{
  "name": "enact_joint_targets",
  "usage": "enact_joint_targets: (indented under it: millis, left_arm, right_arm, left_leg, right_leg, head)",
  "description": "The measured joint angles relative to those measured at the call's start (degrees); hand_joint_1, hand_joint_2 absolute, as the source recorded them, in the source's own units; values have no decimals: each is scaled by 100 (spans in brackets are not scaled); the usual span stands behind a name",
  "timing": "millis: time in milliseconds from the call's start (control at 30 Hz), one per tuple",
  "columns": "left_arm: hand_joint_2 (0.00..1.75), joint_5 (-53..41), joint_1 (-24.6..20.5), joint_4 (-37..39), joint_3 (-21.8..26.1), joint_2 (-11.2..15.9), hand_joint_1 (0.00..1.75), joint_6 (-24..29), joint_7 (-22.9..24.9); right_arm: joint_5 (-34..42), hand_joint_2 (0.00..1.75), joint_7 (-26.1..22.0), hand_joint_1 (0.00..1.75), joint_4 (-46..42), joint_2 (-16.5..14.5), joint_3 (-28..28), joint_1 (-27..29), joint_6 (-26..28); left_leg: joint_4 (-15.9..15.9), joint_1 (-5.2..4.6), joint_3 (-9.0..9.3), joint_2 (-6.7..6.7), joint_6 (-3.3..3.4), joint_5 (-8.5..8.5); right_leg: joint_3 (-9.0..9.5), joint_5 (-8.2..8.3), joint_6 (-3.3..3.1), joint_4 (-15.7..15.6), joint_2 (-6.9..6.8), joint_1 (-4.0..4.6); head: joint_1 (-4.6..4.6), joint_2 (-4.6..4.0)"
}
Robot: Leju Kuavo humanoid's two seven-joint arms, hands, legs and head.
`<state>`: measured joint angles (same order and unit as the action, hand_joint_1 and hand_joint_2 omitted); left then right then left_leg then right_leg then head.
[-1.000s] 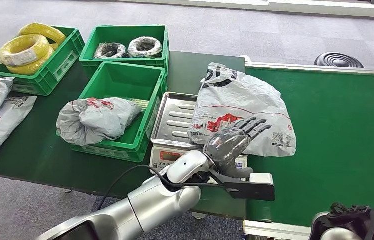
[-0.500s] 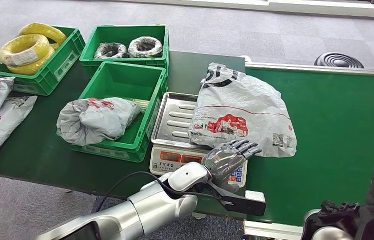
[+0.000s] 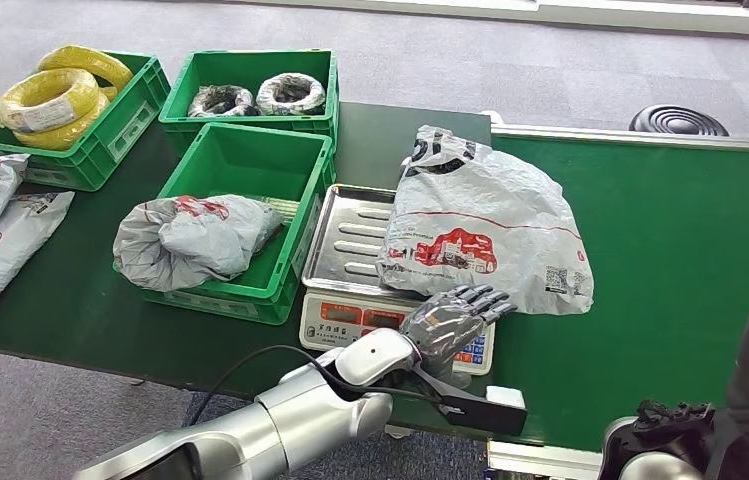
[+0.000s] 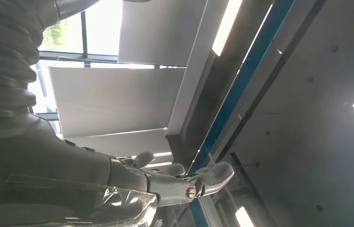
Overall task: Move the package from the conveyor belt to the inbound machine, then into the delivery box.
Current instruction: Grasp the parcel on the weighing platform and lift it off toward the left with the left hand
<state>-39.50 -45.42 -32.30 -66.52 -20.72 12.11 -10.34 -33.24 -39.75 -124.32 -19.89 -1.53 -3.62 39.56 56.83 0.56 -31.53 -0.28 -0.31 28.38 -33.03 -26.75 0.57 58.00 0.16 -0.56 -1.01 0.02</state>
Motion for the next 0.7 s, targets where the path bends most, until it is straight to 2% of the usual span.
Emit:
enact_joint_targets:
  millis: [233, 400, 467, 567, 700]
  left_arm:
    - [175, 35, 1, 61, -7, 1, 0, 37, 0]
    - [175, 300, -116, 303, 288, 7, 0, 759, -24]
    - [175, 411, -299, 372, 536, 13, 0, 888, -43]
    - [175, 522, -709, 411, 934, 16, 0, 776, 67]
    - [175, 281, -1397, 411, 1164, 16, 0, 559, 846]
  right_arm:
    - [2, 175, 0, 0, 24, 0, -48, -1, -1]
    - [38, 175, 0, 0, 151, 0, -216, -4, -2]
    - [82, 175, 0, 0, 222, 0, -286, -12, -2]
    - [142, 175, 1, 0, 369, 0, -379, -44, -2]
    - [174, 175, 1, 0, 494, 0, -455, -42, -2]
  left_leg:
    - [0, 0, 0, 1, 0, 0]
    - [0, 1, 0, 0, -1, -3]
    - [0, 1, 0, -1, -1, -6]
    - [0, 1, 0, -2, -2, -10]
    - [1, 1, -1, -4, 0, -12]
  right_leg:
    - [1, 0, 0, 0, 0, 0]
    - [1, 0, 0, 2, 0, 1]
    - [1, 1, -1, 2, 0, 1]
    - [2, 2, -1, 3, 0, 2]
    - [1, 3, -1, 3, -2, 1]
  head:
    - [0, 0]
    - [0, 0]
    - [0, 0]
    - [1, 0]
    - [0, 0]
